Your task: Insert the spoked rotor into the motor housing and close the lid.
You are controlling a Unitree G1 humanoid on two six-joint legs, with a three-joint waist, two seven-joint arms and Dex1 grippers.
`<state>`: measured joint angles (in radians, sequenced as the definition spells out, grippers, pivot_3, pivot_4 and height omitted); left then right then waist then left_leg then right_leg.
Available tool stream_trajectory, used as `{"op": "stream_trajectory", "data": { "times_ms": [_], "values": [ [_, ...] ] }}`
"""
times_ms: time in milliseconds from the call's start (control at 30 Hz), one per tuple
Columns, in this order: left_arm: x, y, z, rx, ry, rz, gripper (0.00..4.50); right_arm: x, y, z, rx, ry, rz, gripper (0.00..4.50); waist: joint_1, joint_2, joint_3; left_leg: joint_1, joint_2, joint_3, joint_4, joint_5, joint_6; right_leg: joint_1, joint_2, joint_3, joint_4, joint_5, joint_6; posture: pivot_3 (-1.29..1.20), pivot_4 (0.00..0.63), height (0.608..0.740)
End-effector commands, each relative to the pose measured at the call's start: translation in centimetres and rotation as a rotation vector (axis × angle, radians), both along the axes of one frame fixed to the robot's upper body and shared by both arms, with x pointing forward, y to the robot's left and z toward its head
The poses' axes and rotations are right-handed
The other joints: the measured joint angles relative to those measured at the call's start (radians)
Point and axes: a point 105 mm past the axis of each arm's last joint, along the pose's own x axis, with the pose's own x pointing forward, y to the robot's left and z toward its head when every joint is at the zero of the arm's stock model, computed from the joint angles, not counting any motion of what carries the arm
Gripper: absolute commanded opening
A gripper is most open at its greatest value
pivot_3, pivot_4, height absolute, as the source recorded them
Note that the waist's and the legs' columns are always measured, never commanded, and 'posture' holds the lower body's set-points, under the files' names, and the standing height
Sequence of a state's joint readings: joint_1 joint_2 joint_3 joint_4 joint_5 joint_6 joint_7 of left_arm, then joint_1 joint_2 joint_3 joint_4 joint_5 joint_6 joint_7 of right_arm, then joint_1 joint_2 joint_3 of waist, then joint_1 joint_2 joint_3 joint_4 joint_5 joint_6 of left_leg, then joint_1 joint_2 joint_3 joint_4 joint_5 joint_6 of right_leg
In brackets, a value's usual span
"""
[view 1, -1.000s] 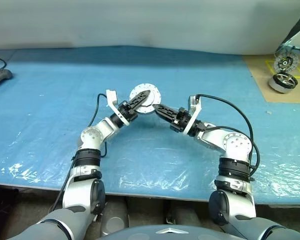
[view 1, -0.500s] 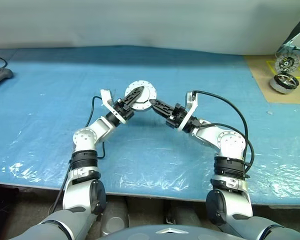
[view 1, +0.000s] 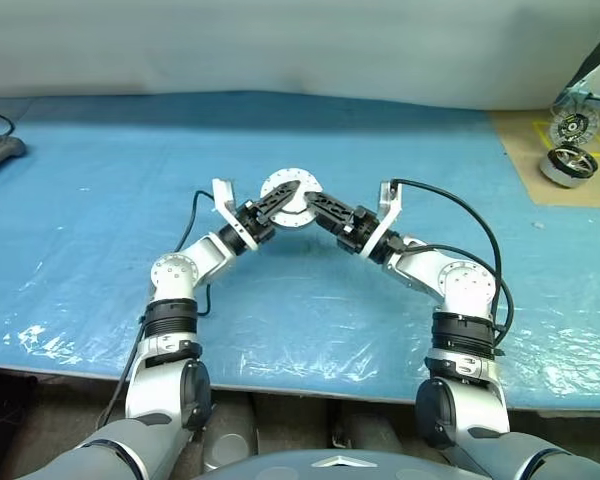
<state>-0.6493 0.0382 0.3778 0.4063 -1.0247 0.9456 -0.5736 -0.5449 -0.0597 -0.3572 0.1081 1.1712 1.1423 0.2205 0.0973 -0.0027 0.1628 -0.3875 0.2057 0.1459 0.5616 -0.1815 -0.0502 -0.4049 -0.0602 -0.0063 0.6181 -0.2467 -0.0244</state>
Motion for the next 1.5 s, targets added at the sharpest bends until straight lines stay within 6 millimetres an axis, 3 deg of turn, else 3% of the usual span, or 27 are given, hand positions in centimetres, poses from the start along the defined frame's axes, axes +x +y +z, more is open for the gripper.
{"op": "stream_trajectory", "data": {
  "times_ms": [33, 233, 333, 533, 867, 1067, 1367, 1500],
  "values": [
    [1.1, 1.4, 2.8, -0.031, -0.103, 0.075, 2.52, -0.2, 0.4, 1.9, 0.034, -0.07, 0.03, 3.05, -0.002, 0.0, 0.0, 0.0, 0.0, 0.0, 0.0, 0.0, 0.0, 0.0, 0.0, 0.0, 0.0, 0.0, 0.0, 0.0, 0.15, 0.74],
    [3.5, 5.9, 5.1, -0.07, -0.166, 0.315, 2.52, 0.6, -2.1, 0.5, -0.053, -0.065, -0.084, 3.05, 0.0, 0.0, 0.0, 0.0, 0.0, 0.0, 0.0, 0.0, 0.0, 0.0, 0.0, 0.0, 0.0, 0.0, 0.0, 0.0, 0.15, 0.74],
    [5.1, 7.9, 4.0, 0.02, -0.142, 0.447, 2.52, -0.6, -1.9, 0.2, -0.165, -0.132, -0.051, 3.05, 0.003, 0.0, 0.0, 0.0, 0.0, 0.0, 0.0, 0.0, 0.0, 0.0, 0.0, 0.0, -0.001, 0.0, 0.0, 0.0, 0.15, 0.74],
    [6.3, 8.2, -0.4, 0.224, -0.084, 0.541, 2.52, -1.1, -1.7, -0.9, -0.267, -0.157, -0.056, 3.05, 0.007, 0.0, 0.0, -0.002, 0.0, -0.001, 0.0, 0.0, 0.0, 0.0, 0.0, -0.001, -0.003, 0.001, 0.002, 0.0, 0.15, 0.74],
    [6.6, 8.7, -3.2, 0.339, -0.019, 0.55, 2.52, -0.6, -1.5, -1.4, -0.29, -0.154, -0.082, 3.05, 0.003, -0.004, 0.003, -0.004, 0.0, -0.003, 0.002, 0.0, 0.0, 0.0, 0.0, -0.002, -0.001, 0.001, 0.002, 0.0, 0.15, 0.74],
    [6.7, 9.7, -2.9, 0.386, -0.027, 0.566, 4.4, -0.6, -1.4, -1.4, -0.287, -0.157, -0.078, 3.09, 0.003, -0.004, 0.003, -0.003, 0.0, -0.003, 0.003, 0.0, 0.0, 0.0, 0.0, -0.002, 0.0, 0.001, 0.002, 0.0, 0.15, 0.74],
    [7.0, 13.4, -0.3, 0.673, -0.24, 0.716, 4.48, -1.1, -1.5, -1.0, -0.29, -0.195, -0.071, 3.09, 0.003, -0.004, 0.003, -0.002, 0.0, -0.003, 0.003, 0.0, 0.0, 0.001, 0.0, -0.002, 0.0, 0.001, 0.002, 0.0, 0.15, 0.74],
    [6.3, 13.5, 0.4, 0.788, -0.383, 0.729, 4.48, -0.9, -2.2, -1.2, -0.485, -0.307, -0.127, 3.09, 0.007, -0.004, 0.003, -0.002, 0.0, -0.004, 0.003, 0.0, 0.0, 0.002, -0.001, -0.002, 0.0, 0.001, 0.002, 0.0, 0.15, 0.74]
  ]
}}
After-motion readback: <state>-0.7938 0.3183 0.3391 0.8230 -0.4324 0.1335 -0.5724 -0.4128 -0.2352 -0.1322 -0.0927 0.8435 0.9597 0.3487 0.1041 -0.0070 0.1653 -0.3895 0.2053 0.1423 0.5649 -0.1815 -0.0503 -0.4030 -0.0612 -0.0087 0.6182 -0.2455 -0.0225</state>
